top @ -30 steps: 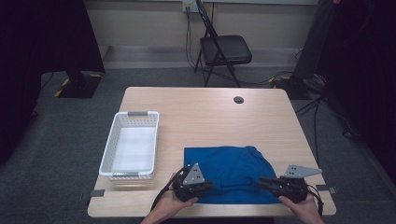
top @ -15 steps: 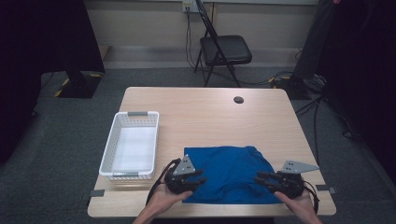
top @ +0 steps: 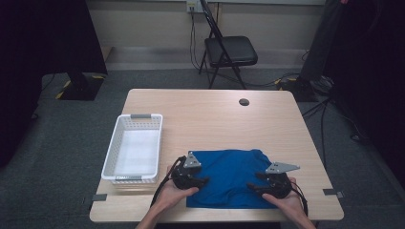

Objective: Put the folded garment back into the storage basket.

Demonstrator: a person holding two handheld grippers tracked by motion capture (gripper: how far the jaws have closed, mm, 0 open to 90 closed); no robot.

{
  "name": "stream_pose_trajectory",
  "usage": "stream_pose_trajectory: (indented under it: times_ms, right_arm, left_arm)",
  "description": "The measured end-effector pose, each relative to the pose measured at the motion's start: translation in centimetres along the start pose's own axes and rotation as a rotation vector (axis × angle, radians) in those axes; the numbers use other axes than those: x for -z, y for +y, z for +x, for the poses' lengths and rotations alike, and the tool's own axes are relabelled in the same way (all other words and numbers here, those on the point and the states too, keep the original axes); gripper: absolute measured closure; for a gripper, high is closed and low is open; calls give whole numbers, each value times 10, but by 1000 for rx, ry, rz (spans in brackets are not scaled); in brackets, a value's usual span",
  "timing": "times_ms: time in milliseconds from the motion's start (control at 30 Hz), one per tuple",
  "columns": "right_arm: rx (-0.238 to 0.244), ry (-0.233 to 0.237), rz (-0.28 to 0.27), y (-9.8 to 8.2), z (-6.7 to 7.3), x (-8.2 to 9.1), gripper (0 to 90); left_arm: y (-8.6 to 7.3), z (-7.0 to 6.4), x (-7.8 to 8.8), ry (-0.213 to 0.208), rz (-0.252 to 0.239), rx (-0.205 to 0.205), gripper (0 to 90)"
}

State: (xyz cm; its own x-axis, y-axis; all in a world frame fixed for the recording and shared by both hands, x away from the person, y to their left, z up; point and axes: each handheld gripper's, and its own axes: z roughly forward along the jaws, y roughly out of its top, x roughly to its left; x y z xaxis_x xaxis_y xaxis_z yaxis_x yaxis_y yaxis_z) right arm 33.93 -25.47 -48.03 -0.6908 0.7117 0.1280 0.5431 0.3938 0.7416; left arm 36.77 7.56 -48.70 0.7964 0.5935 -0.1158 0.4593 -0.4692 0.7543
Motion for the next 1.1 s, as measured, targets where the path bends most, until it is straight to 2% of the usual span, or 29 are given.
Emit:
stream_pose_trajectory:
  times_ms: [100, 233, 367, 433, 600, 800, 867, 1100]
  right_arm:
    - [30, -21, 22, -5, 4, -2, 330]
    - [32, -21, 23, -6, 4, -1, 329]
    - [34, -30, 25, -8, 1, 1, 337]
    - [23, -34, 22, -10, -1, 3, 337]
    - [22, -52, 25, -12, -4, 7, 337]
    - [13, -56, 21, -15, -11, 11, 339]
    - [7, -58, 20, -16, -13, 13, 338]
    - [-18, -44, 18, -24, -13, 23, 337]
  left_arm:
    - [-4, -5, 0, 37, -2, -60, 449]
    - [-6, -9, -2, 44, -15, -93, 384]
    - [-6, -10, -4, 52, -24, -88, 392]
    - [-4, -10, -6, 59, -26, -78, 424]
    - [-1, -13, -10, 56, -24, -88, 423]
    - [5, -18, -17, 61, -13, -83, 420]
    - [6, -19, -18, 64, -11, -93, 417]
    - [7, -26, -19, 50, -9, -92, 415]
